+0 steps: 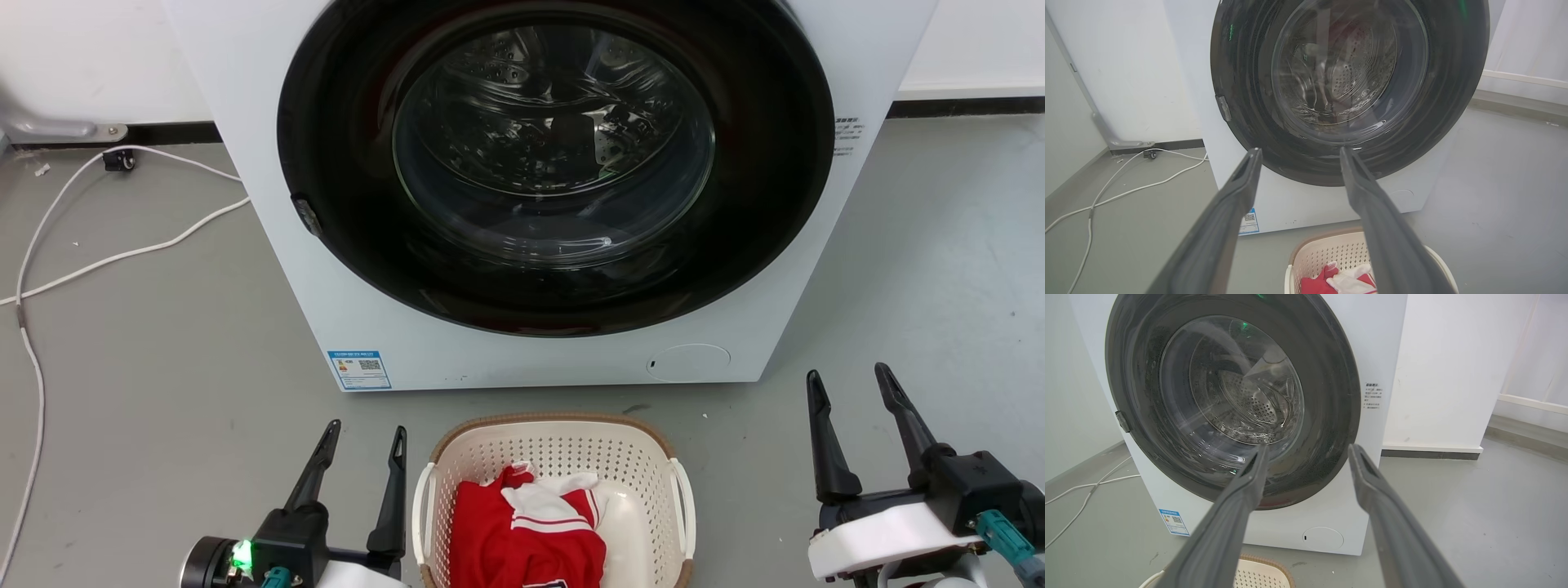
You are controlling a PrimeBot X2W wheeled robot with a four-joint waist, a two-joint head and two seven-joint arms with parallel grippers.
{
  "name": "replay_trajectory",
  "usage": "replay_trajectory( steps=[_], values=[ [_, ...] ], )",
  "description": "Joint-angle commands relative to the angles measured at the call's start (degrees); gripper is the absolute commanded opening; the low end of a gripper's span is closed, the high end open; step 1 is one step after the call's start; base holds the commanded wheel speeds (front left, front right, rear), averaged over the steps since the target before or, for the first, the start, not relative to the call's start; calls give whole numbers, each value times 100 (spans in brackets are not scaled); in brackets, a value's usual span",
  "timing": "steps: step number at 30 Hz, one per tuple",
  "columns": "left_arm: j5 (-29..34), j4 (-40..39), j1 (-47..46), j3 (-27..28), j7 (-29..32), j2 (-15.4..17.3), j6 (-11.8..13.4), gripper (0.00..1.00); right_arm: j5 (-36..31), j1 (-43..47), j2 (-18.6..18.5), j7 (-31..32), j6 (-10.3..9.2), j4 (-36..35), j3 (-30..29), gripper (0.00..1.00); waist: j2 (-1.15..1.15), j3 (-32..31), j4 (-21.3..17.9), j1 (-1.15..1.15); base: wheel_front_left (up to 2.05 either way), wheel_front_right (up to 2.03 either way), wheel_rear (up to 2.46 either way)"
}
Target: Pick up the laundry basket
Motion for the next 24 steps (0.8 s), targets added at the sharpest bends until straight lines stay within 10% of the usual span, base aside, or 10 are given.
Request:
replay_trajectory(
  steps=[1, 24],
  values=[
    [3, 34, 32, 12, -16, -16, -41, 100, -3, -33, -9, -14, -2, 12, -2, 100, 0, -13, 7, 0, 0, 0, 0],
    [182, 420, -935, 243, -15, 1, -13, 100, -260, -887, -8, -13, -2, 231, 57, 100, 0, 1570, 80, 0, 0, 0, 0]
  ],
)
